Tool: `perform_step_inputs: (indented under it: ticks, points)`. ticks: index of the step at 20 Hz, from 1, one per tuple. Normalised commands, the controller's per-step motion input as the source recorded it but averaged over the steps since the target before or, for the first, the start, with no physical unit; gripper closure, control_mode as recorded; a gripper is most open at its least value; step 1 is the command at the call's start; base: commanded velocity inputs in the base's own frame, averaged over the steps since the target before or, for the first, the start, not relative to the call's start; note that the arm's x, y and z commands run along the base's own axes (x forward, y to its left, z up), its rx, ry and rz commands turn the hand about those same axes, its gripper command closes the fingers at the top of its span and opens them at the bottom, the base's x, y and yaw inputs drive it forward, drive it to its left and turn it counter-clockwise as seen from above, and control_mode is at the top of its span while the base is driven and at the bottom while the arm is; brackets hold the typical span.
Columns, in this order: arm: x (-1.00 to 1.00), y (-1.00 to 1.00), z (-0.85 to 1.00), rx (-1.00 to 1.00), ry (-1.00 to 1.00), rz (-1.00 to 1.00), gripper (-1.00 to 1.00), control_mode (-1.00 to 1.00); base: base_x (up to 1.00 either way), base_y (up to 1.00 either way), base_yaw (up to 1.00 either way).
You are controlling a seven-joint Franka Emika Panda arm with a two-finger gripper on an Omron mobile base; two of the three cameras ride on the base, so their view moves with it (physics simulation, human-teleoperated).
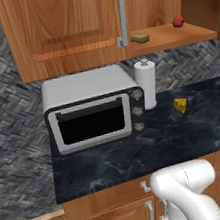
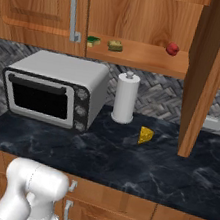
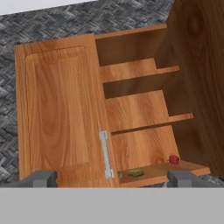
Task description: Pick the sponge and sponge from the cabinet and place them on the counter.
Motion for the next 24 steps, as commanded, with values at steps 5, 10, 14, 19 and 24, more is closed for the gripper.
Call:
perform_step_inputs:
  ticks: [5, 10, 14, 19, 24]
  points:
    - [0.19, 0.16, 0.0, -0.01, 0.0, 0.0, -1.0, -1.0, 0.0, 0.0, 0.0]
    - [0.3, 0.0, 0.0, -0.01, -0.01, 0.01, -1.0, -1.0, 0.0, 0.0, 0.0]
    - [0.4, 0.03, 0.0, 0.0, -0.01, 0.03, -1.0, -1.0, 0.0, 0.0, 0.0]
    - [0.29, 0.0, 0.0, -0.04, 0.0, 0.1, -1.0, -1.0, 0.0, 0.0, 0.0]
    - [0.3, 0.01, 0.0, -0.12, -0.02, 0.05, -1.0, -1.0, 0.0, 0.0, 0.0]
